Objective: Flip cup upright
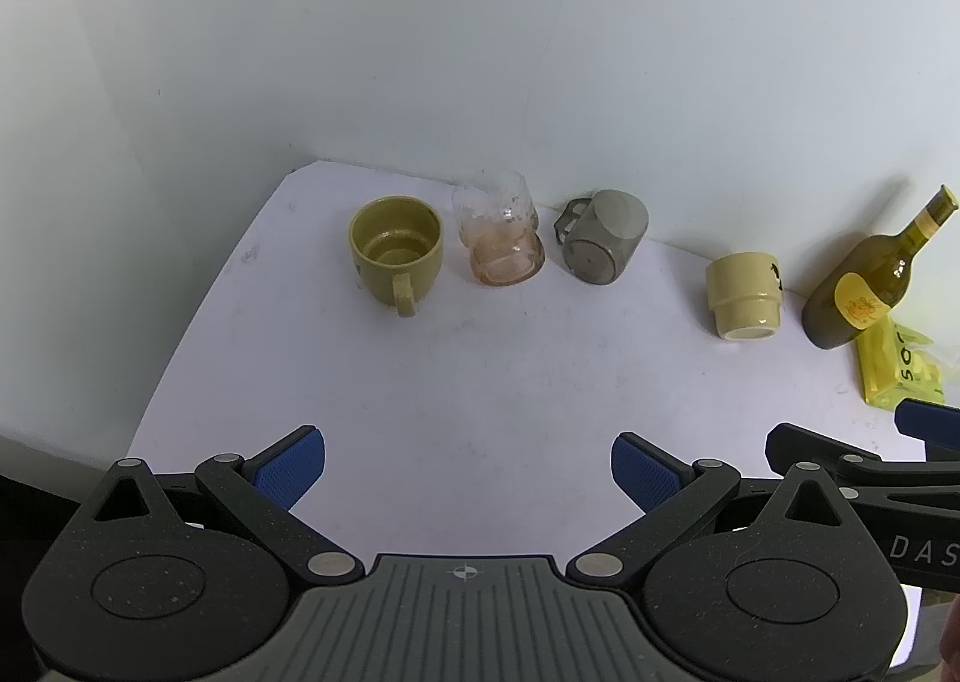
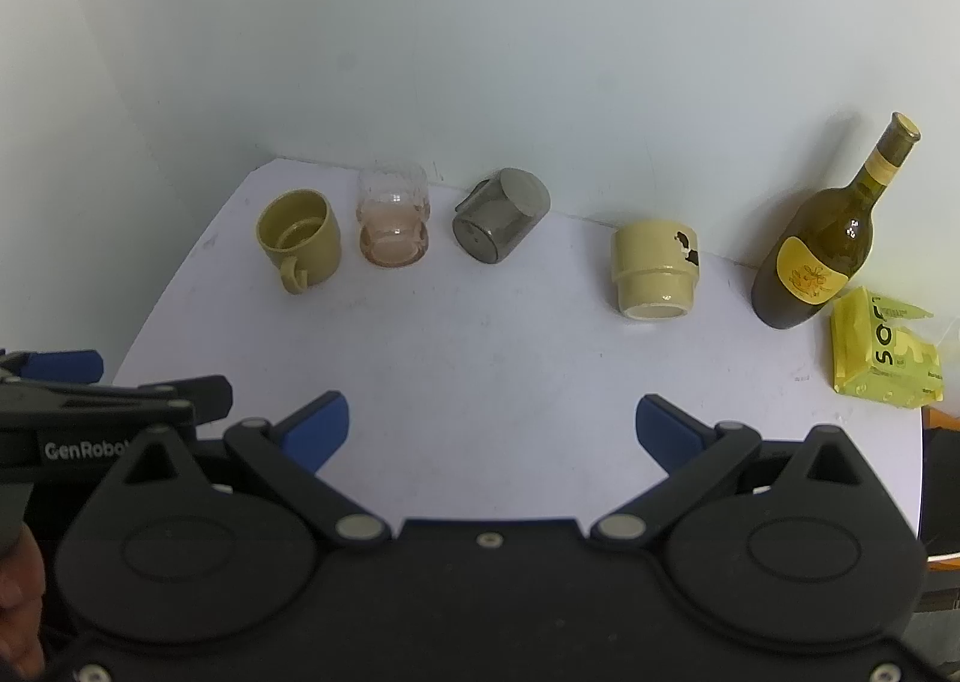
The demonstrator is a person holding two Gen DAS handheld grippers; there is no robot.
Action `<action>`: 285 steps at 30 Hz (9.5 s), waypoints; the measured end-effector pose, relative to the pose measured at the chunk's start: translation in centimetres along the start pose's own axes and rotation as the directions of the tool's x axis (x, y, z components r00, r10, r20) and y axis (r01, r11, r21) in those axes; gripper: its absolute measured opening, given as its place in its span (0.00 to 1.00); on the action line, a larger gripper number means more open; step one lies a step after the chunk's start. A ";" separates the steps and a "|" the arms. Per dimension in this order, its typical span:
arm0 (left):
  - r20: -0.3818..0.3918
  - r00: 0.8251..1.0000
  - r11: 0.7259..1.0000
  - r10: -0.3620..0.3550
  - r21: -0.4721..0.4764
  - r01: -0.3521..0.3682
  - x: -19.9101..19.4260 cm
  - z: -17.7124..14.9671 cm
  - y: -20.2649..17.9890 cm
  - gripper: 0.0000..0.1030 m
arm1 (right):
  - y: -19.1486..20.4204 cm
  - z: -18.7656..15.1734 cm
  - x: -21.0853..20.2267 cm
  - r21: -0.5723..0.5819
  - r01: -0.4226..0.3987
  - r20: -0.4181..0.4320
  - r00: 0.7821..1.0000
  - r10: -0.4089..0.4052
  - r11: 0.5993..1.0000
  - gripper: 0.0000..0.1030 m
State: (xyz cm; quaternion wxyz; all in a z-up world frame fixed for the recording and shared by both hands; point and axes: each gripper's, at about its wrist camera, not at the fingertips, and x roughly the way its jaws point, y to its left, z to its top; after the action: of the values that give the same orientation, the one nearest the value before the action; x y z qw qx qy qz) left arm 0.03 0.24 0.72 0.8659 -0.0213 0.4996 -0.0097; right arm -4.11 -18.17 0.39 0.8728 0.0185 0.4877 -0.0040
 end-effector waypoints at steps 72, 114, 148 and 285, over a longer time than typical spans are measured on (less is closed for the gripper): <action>0.004 1.000 1.000 0.008 -0.014 -0.008 0.2 0.3 -0.3 1.00 | -0.9 0.0 1.4 0.022 -0.053 0.002 0.999 0.053 0.998 1.00; 0.039 0.999 0.944 0.019 -0.329 -0.005 -1.5 -3.4 8.0 1.00 | -5.5 -1.2 24.5 -0.055 0.070 -0.099 0.992 -0.075 0.996 0.71; 0.050 0.998 0.960 -0.042 -0.276 0.054 -2.5 -6.1 10.9 1.00 | 3.3 -1.0 20.8 0.082 -0.151 -0.186 0.969 0.164 0.985 0.86; -0.160 0.981 0.994 -0.108 -0.051 0.101 16.3 -6.4 -5.3 0.67 | -12.6 -9.9 3.8 0.344 -0.031 0.053 0.998 0.013 0.939 0.84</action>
State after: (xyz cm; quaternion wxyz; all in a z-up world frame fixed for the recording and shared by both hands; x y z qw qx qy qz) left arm 2.66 -5.83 -16.38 0.8199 -0.0651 0.5669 -0.0461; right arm -10.88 -30.40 -8.35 0.8680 0.1763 0.4572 -0.0800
